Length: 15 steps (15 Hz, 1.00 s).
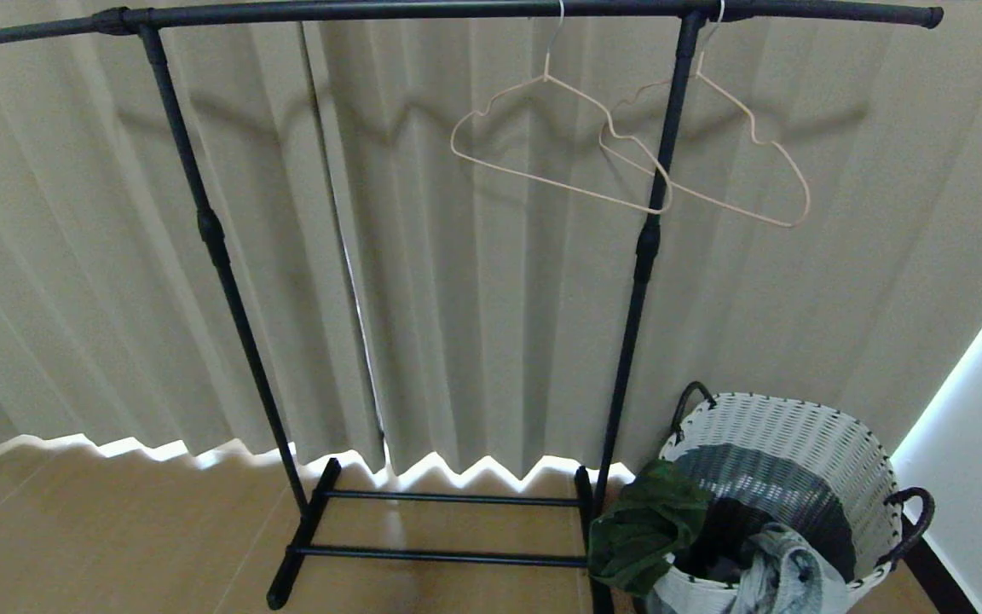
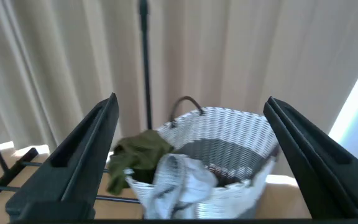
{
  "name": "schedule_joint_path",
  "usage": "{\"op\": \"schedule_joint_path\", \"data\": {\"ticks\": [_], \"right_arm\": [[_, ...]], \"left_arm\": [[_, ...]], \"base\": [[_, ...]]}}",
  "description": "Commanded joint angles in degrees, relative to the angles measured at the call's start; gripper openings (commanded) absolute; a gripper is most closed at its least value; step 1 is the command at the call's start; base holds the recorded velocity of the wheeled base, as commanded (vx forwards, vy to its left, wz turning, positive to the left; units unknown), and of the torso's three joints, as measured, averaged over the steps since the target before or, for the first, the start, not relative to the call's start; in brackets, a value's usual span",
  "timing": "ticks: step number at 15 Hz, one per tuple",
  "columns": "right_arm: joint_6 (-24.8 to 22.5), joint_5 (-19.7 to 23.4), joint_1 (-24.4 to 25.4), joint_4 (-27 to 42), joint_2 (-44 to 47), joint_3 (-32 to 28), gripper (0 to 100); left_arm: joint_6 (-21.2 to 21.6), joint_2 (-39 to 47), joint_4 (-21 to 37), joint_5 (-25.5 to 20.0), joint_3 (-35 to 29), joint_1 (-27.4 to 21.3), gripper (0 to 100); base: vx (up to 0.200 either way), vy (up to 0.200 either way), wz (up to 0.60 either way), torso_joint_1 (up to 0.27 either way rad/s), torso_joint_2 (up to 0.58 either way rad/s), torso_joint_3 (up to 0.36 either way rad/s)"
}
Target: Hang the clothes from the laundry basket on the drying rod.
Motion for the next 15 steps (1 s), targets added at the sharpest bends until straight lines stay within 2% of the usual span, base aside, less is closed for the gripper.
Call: {"op": "schedule_joint_path", "data": {"ticks": [1, 5, 7, 8, 9, 12, 15], "right_arm": [[0.3, -0.2, 0.0, 0.1, 0.0, 0.0, 100], [-1.9, 0.2, 0.0, 0.3, 0.0, 0.0, 100], [-6.9, 0.2, 0.0, 0.7, 0.0, 0.0, 100], [-7.7, 0.2, 0.0, 0.8, 0.0, 0.0, 100], [-12.5, 0.2, 0.0, 0.9, 0.8, 0.0, 100], [-17.0, 0.2, 0.0, 0.9, 3.9, 0.0, 100], [-19.0, 0.0, 0.0, 0.9, 6.7, 0.0, 100]], "left_arm": [[-0.1, 0.0, 0.0, 0.0, 0.0, 0.0, 100], [-0.1, 0.0, 0.0, -0.3, 0.0, 0.0, 100], [-0.1, 0.0, -0.1, -0.3, 0.0, 0.0, 100], [-0.1, -0.1, 0.0, -0.3, 0.0, 0.0, 100], [-0.1, 0.0, -0.1, -0.3, 0.0, 0.0, 100], [-0.2, 0.0, -0.1, -0.2, 0.0, 0.0, 100], [-0.2, 0.0, -0.1, -0.2, 0.0, 0.0, 100]], "base": [[0.000, 0.000, 0.00, 0.000, 0.00, 0.000], [0.000, 0.000, 0.00, 0.000, 0.00, 0.000], [0.000, 0.000, 0.00, 0.000, 0.00, 0.000], [0.000, 0.000, 0.00, 0.000, 0.00, 0.000], [0.000, 0.000, 0.00, 0.000, 0.00, 0.000], [0.000, 0.000, 0.00, 0.000, 0.00, 0.000], [0.000, 0.000, 0.00, 0.000, 0.00, 0.000]]}}
